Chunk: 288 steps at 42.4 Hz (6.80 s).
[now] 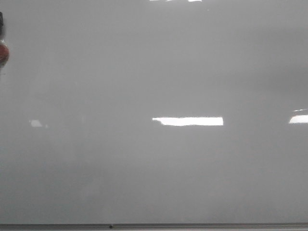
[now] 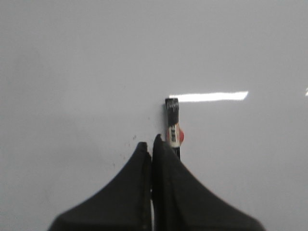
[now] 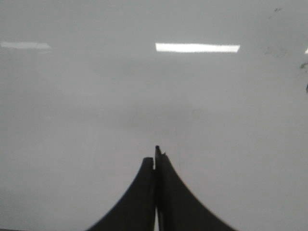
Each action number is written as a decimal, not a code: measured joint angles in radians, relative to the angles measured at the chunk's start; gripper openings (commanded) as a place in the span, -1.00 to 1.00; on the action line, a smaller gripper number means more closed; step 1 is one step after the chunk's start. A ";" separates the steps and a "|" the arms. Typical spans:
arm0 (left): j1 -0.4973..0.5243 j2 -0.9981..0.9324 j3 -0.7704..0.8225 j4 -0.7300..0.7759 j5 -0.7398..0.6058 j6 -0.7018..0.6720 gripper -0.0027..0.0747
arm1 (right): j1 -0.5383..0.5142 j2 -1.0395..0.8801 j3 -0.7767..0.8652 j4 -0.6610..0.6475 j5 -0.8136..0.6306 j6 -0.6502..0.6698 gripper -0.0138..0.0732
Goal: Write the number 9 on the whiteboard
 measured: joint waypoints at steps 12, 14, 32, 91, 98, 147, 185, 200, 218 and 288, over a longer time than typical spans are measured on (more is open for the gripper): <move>0.000 0.089 0.000 0.000 0.103 0.000 -0.98 | 0.000 0.099 0.000 -0.002 0.004 0.000 -0.84; 0.000 0.097 0.000 0.000 0.111 0.000 -0.98 | 0.000 0.107 0.000 -0.002 0.009 0.000 -0.84; 0.000 0.193 0.000 0.000 0.116 0.000 -0.11 | 0.000 0.146 0.000 -0.004 0.073 -0.101 0.27; -0.070 1.070 -0.164 -0.044 -0.428 0.000 -0.10 | 0.000 0.146 0.000 0.010 0.073 -0.112 0.70; -0.070 1.096 -0.164 -0.044 -0.455 0.000 -0.30 | 0.000 0.146 0.000 0.010 0.073 -0.112 0.70; -0.252 0.923 -0.421 -0.259 0.431 0.643 -0.98 | 0.000 0.283 -0.203 0.129 0.299 -0.227 0.70; -0.866 0.923 -0.423 -0.306 0.453 0.759 -0.98 | 0.622 0.627 -0.399 0.504 0.395 -0.863 0.46; -0.866 0.923 -0.423 -0.306 0.445 0.759 -0.98 | 0.677 0.728 -0.451 0.504 0.386 -0.863 -0.04; -0.866 0.923 -0.423 -0.310 0.427 0.759 -0.71 | 0.677 0.728 -0.452 0.500 0.386 -0.863 -0.68; -0.238 0.497 -0.214 -0.440 0.344 0.567 0.05 | 0.239 0.725 -0.293 0.541 -0.191 -0.514 -0.84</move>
